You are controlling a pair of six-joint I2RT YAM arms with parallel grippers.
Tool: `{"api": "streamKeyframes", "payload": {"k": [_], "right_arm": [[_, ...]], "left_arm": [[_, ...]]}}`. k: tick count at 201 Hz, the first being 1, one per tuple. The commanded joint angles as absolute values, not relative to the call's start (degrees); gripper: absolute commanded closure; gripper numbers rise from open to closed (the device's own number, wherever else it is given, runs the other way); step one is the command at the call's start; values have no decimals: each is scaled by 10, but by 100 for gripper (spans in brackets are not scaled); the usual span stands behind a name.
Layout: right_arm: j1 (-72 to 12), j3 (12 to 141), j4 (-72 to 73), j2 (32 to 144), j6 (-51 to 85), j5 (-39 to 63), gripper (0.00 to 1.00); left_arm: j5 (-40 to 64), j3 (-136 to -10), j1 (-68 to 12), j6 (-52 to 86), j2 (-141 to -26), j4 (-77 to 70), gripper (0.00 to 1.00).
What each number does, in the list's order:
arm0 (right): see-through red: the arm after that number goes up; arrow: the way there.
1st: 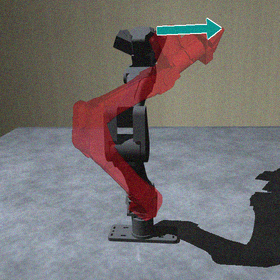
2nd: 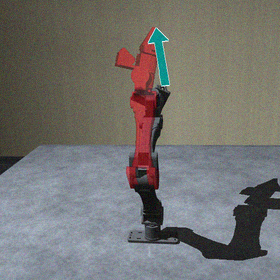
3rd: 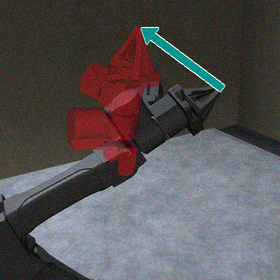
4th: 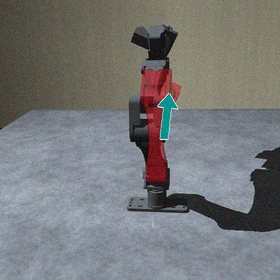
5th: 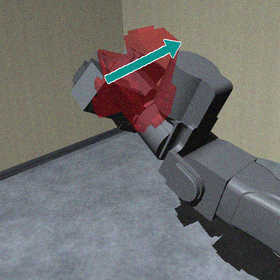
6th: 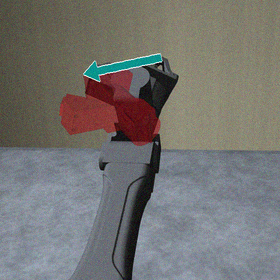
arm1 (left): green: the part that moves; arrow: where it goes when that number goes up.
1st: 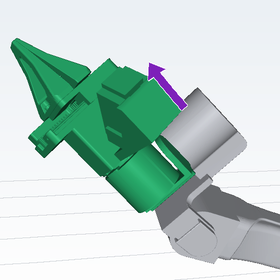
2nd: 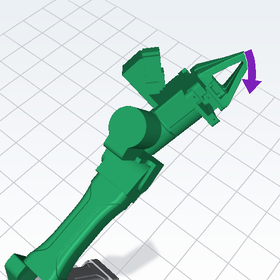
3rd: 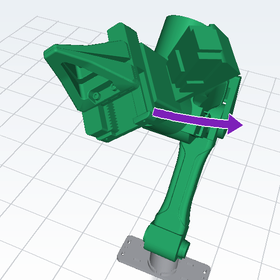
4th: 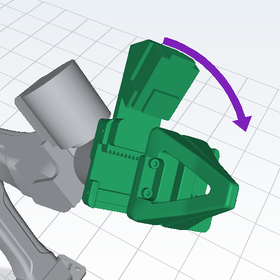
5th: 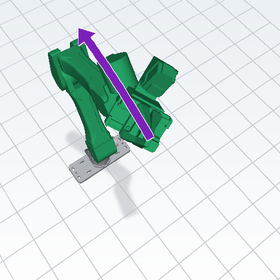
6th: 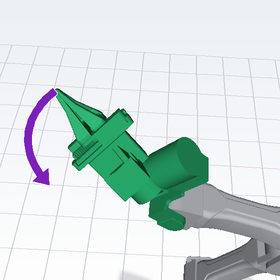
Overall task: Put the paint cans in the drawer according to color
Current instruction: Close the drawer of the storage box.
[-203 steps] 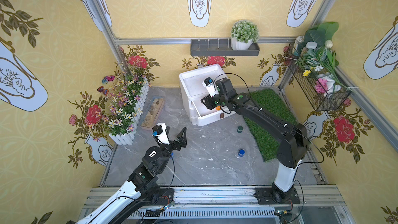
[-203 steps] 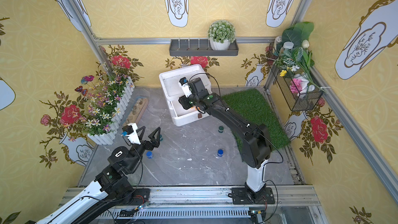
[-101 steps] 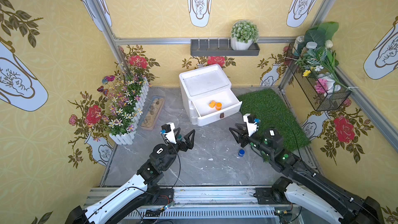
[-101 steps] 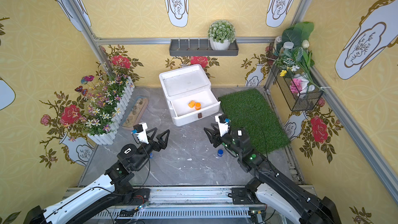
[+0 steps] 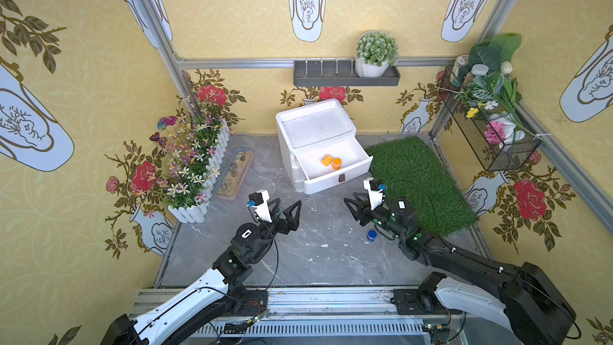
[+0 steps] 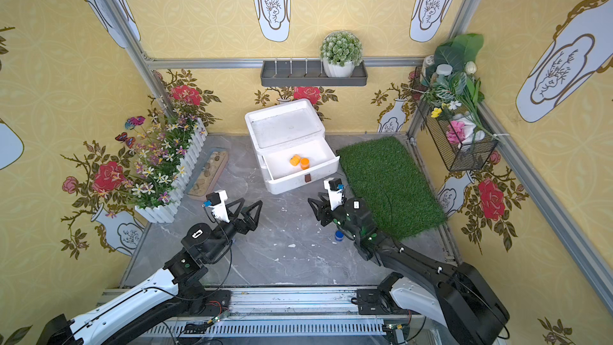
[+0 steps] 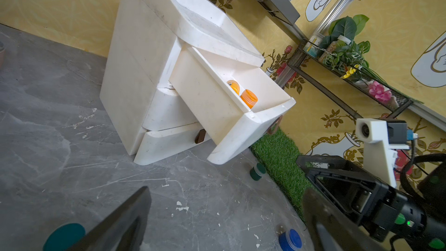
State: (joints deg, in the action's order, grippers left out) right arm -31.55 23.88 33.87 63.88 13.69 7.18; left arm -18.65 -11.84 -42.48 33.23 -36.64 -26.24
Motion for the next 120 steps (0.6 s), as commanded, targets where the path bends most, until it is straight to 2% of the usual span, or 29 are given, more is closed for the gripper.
{"api": "streamKeyframes", "payload": {"k": [1,55,85,120], "right_arm": [[-318,268,394,676,143,44,50],[-322,343,393,772,156,-2,51],[-321,376,395,814,160,-15,57],[-320,417,398,846,158,-20,58]], "left_arm": [[-193,-120,-425,332,-359,-247,0],[-197,-127,-425,325,-349,-232,0],[-200,-130,-425,321,-341,-221,0],[-205,-131,-425,317,-325,-207,0]]}}
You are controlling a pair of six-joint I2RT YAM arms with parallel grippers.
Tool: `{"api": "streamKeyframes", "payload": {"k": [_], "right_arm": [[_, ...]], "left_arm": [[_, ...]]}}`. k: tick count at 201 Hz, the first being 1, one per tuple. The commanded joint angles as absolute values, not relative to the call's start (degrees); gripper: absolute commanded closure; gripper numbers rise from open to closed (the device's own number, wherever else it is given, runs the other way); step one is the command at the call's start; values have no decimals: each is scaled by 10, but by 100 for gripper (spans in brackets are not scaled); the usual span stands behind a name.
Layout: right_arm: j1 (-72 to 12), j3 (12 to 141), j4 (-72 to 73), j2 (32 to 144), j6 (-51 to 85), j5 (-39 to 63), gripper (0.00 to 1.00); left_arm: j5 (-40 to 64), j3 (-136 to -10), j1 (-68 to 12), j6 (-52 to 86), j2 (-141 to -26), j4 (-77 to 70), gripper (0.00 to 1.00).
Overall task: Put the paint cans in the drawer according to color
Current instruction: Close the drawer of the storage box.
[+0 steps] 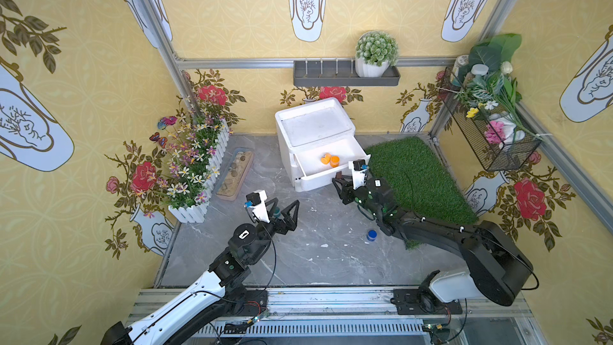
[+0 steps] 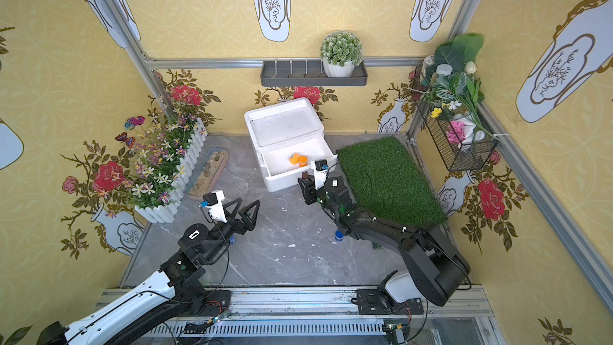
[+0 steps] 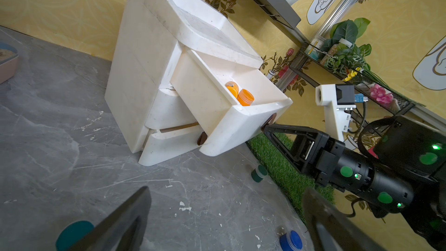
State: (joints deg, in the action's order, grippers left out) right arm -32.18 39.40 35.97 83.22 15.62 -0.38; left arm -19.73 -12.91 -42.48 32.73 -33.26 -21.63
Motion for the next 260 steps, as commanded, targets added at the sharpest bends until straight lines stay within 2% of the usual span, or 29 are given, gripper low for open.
{"api": "streamKeyframes", "payload": {"k": [1,73,184,260], "right_arm": [[-320,419,398,847,157,-20,58],[-298,496,387,892,166,6,62],[-294,612,386,1031,174,23,64],[-287,657,362,1069,170,28,65]], "left_arm": [[-205,-132,-425,317,-324,-207,0],[-211,-132,-425,312,-315,-195,0],[-221,-129,-425,308,-311,-187,0],[-230,-130,-425,301,-317,-186,0]]}}
